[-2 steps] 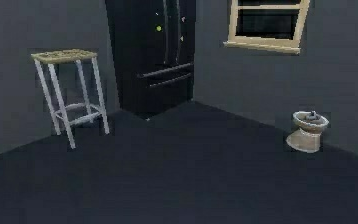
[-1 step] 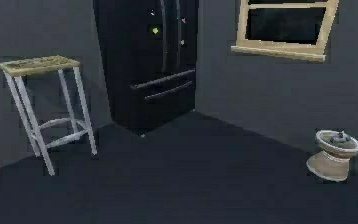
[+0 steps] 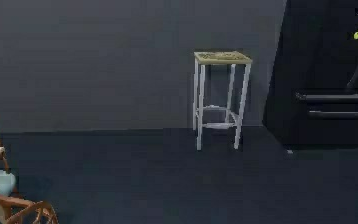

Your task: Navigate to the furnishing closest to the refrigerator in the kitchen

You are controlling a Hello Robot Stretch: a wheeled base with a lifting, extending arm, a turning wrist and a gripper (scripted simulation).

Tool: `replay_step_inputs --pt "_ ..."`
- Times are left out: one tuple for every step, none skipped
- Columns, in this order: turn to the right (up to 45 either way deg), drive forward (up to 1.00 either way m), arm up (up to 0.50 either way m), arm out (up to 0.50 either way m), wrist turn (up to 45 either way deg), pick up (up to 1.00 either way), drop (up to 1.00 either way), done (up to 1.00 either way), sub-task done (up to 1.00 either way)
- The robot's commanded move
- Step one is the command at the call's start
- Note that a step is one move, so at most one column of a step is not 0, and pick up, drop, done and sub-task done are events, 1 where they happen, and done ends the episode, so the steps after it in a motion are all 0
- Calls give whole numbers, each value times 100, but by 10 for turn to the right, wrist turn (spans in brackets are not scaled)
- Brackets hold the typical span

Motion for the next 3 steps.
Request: replay_step_inputs --pt "0 100 0 0 0 0 0 0 0" --pt "-450 0 0 0 0 0 0 0 0" --pt "0 100 0 0 0 0 0 0 0"
